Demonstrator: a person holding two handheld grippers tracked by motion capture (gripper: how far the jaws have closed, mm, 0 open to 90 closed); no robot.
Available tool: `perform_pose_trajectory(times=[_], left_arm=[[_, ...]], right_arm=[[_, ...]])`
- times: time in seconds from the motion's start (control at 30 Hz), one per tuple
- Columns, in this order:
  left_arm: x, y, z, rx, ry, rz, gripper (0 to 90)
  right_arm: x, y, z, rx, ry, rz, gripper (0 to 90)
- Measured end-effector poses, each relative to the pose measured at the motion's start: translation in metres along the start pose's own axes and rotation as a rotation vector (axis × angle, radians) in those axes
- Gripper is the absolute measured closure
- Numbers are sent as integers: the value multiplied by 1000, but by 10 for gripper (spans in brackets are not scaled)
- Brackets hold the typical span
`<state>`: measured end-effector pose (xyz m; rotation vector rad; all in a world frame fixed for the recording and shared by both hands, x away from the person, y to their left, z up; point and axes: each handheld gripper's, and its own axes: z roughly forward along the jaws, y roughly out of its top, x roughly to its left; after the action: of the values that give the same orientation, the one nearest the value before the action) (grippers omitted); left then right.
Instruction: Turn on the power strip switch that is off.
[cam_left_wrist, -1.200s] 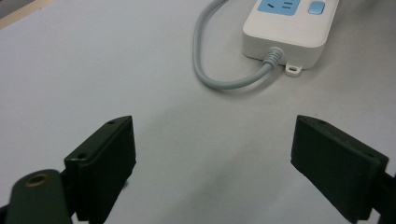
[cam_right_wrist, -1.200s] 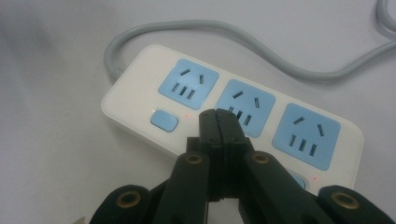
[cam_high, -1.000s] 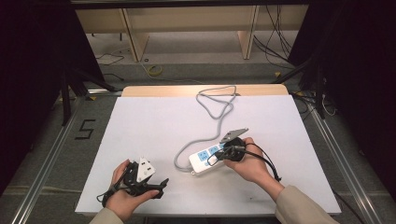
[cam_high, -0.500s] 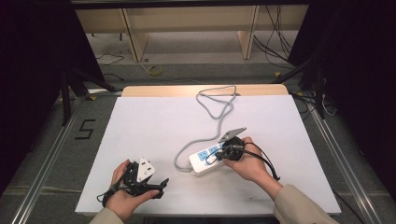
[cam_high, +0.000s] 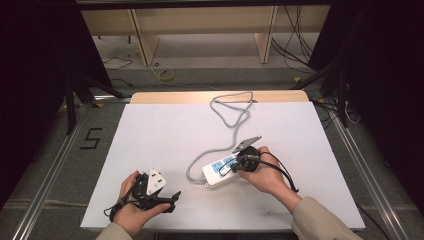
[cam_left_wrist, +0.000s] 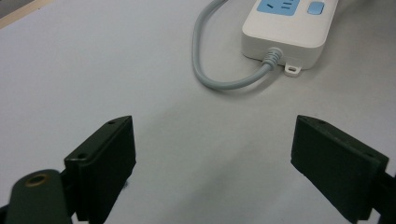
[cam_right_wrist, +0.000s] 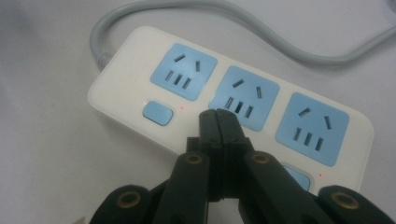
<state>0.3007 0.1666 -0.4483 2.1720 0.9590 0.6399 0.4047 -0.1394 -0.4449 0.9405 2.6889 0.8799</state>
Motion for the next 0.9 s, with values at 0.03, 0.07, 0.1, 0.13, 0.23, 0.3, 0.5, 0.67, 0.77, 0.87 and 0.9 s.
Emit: perform_pose_trajectory(times=[0.03, 0.07, 0.1, 0.13, 0.23, 0.3, 0.5, 0.67, 0.77, 0.87, 0.9], left_arm=[[0, 0, 0, 0, 0, -1, 134], [0, 0, 0, 0, -1, -1, 134], [0, 0, 0, 0, -1, -1, 134], [0, 0, 0, 0, 0, -1, 133], [0, 0, 0, 1, -1, 0, 134], [0, 0, 0, 1, -2, -1, 134], [0, 0, 0, 0, -3, -1, 134], [0, 0, 0, 1, -3, 0, 134], [0, 0, 0, 1, -3, -1, 135], [0, 0, 0, 0, -2, -2, 135], [0, 0, 0, 0, -2, -2, 135]], right_arm=[[0, 0, 0, 0, 1, -1, 900], [0, 0, 0, 2, 1, 0, 900], [0, 0, 0, 3, 2, 2, 900], [0, 1, 0, 6, 4, 5, 900], [0, 1, 0, 7, 5, 1, 900], [0, 1, 1, 8, 5, -4, 900], [1, 2, 1, 17, 4, 3, 900], [1, 3, 1, 23, 2, -5, 900], [1, 3, 1, 26, 0, -1, 900], [0, 4, 1, 33, 1, 9, 900], [0, 4, 1, 34, -3, 10, 900]])
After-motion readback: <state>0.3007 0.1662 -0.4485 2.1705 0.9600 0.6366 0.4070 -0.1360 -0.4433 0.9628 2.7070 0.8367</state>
